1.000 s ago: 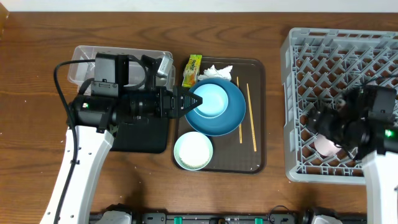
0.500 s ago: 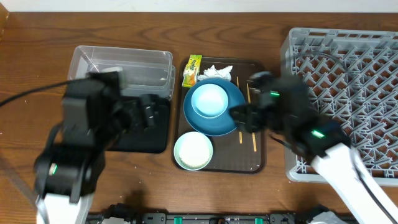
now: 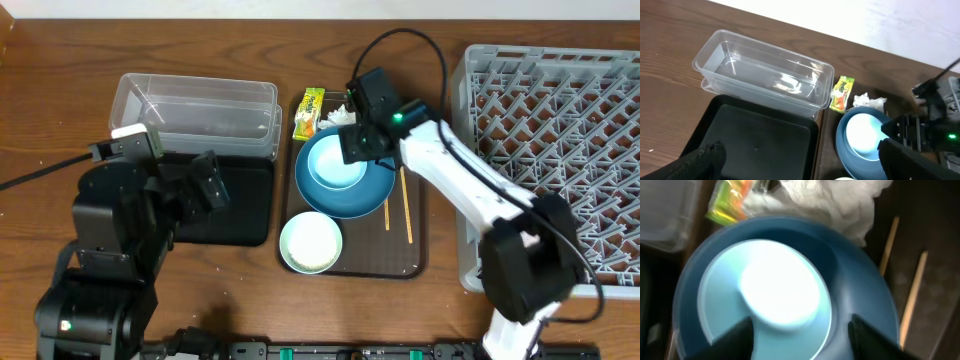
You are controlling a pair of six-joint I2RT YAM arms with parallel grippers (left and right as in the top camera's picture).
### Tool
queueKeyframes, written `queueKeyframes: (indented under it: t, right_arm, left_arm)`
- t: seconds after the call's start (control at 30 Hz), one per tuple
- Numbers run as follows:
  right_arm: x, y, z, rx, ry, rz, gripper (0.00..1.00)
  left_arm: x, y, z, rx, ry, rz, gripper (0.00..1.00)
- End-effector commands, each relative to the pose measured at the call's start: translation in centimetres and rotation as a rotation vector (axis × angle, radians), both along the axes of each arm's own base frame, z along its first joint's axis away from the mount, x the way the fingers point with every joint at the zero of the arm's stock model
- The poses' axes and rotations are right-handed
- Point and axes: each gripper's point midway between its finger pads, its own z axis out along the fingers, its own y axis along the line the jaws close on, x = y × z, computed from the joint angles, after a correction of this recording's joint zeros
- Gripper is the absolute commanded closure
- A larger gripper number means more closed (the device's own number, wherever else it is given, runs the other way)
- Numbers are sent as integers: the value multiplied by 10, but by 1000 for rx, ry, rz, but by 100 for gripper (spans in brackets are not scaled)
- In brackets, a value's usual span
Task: Sort waste into correct bins and load items into the dishwasher rack
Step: 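Grasp the white cup on the blue plate with the right gripper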
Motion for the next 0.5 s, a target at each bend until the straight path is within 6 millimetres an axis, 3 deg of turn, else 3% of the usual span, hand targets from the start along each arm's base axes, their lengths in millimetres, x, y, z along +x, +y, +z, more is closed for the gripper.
queueKeyframes:
  t: [0.0, 0.23, 0.4, 0.47]
  right_arm:
    - [3, -11, -19, -26, 61, -85, 65]
    - [-15, -13, -41, -38, 174, -123, 75]
    - [-17, -15, -43, -43, 184, -142, 96]
    - [-17, -16, -43, -43, 184, -152, 99]
  left_arm:
    - [1, 5, 3, 12, -6, 25, 1]
    - [1, 5, 3, 13, -5, 25, 1]
    - [1, 5, 3, 13, -5, 25, 1]
    - [1, 5, 3, 13, -5, 25, 1]
